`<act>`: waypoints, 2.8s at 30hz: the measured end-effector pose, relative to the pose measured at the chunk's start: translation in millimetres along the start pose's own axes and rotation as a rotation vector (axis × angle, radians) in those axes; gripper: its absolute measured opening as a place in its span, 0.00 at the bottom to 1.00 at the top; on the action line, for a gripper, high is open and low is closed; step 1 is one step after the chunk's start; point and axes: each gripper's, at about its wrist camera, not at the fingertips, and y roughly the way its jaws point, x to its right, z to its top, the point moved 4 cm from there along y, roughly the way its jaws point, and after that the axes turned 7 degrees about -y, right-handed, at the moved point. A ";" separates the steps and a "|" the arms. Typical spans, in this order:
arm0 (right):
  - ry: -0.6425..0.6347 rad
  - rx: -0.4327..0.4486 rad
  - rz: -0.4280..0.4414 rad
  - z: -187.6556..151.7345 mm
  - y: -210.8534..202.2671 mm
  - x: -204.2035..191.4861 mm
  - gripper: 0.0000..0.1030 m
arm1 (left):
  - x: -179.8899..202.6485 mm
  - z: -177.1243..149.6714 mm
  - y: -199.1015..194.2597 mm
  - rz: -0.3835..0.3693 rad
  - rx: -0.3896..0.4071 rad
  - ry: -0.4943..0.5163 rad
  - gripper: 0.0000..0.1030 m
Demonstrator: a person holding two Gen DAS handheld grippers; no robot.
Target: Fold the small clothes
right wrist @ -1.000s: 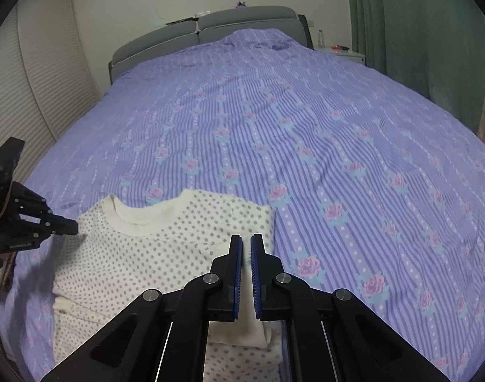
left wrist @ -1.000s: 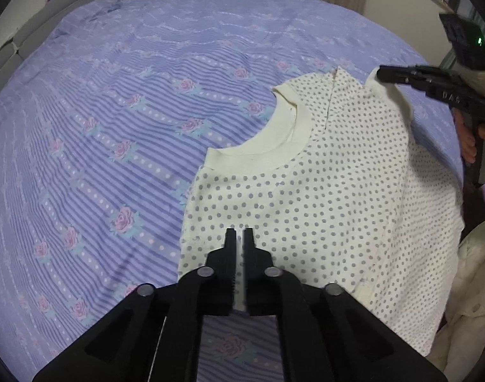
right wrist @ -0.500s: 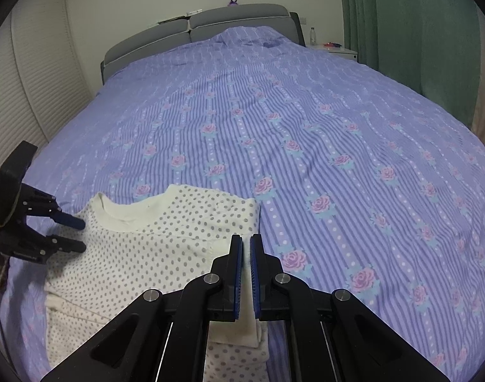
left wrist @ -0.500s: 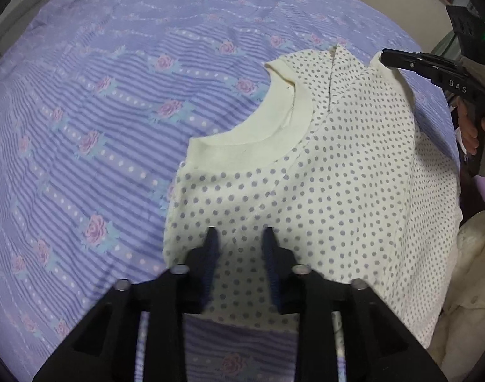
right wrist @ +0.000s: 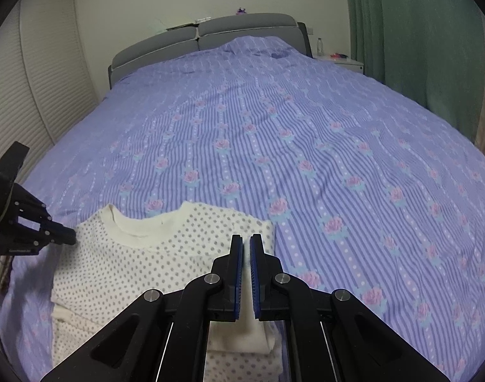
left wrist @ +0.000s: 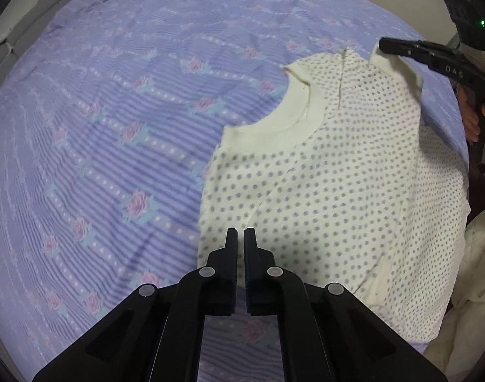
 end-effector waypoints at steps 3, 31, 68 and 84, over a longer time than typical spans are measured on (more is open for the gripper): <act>-0.004 0.001 0.003 5.5 5.2 -1.2 0.06 | -8.8 -7.2 -8.5 -0.049 0.027 -0.017 0.06; 0.062 -0.046 -0.002 -17.5 8.2 14.1 0.06 | 0.3 32.6 26.8 -0.172 -0.108 0.157 0.05; -0.020 -0.014 -0.179 -9.6 -29.6 21.3 0.49 | 7.8 -48.2 -64.3 0.235 0.210 -0.300 0.48; 0.031 -0.068 -0.119 -100.7 -112.3 30.4 0.58 | 82.1 -114.3 -32.9 0.238 0.330 -0.467 0.35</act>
